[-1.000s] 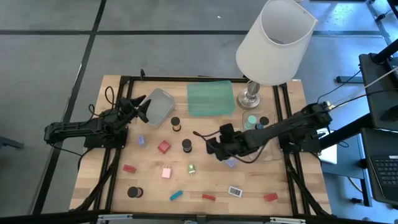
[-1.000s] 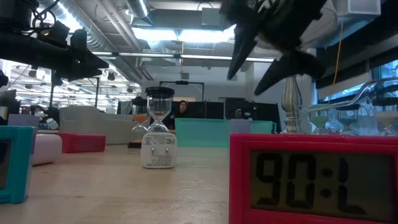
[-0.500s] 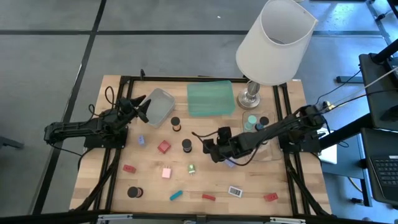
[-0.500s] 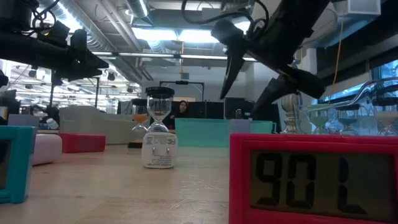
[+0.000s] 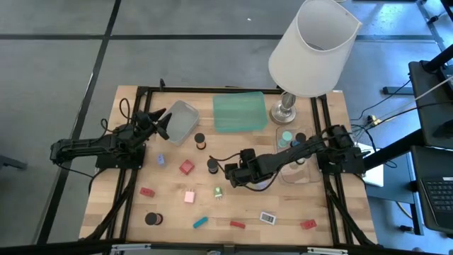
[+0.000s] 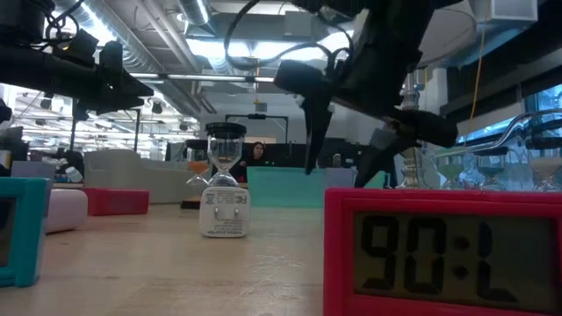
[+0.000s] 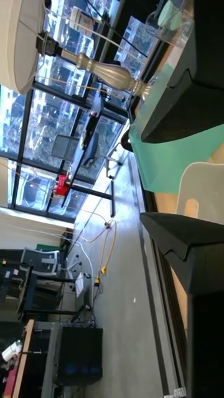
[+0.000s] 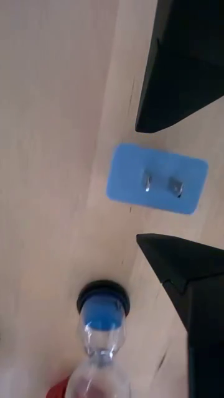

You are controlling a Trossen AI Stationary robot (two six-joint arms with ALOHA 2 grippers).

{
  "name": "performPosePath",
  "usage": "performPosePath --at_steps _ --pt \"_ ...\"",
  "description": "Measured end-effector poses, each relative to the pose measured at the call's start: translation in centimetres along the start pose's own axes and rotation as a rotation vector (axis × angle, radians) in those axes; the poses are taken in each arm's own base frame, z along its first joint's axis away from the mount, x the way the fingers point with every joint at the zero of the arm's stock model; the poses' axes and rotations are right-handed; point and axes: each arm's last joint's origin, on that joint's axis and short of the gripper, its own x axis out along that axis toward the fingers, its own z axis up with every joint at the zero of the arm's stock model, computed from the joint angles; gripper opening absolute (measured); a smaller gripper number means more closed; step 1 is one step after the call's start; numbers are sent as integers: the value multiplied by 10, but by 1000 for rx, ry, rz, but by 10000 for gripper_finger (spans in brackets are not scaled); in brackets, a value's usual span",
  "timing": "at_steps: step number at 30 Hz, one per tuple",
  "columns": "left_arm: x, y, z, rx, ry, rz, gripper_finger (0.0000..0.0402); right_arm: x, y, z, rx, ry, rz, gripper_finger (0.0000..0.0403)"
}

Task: Pick & Place Office items
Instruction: Put the middle purple charger adapter into the green bin

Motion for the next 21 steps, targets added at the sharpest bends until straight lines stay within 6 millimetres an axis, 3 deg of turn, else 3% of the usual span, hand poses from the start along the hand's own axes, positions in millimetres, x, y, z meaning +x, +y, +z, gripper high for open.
performPosePath --at_steps 9,19,21 --pt "0 0 0 0 0 0 190 12 -1 -3 -13 10 -36 256" --pt "0 0 0 1 0 0 191 12 0 -2 -36 -34 -19 130" --pt "0 0 0 0 0 0 190 12 0 -2 -40 -38 -13 122"
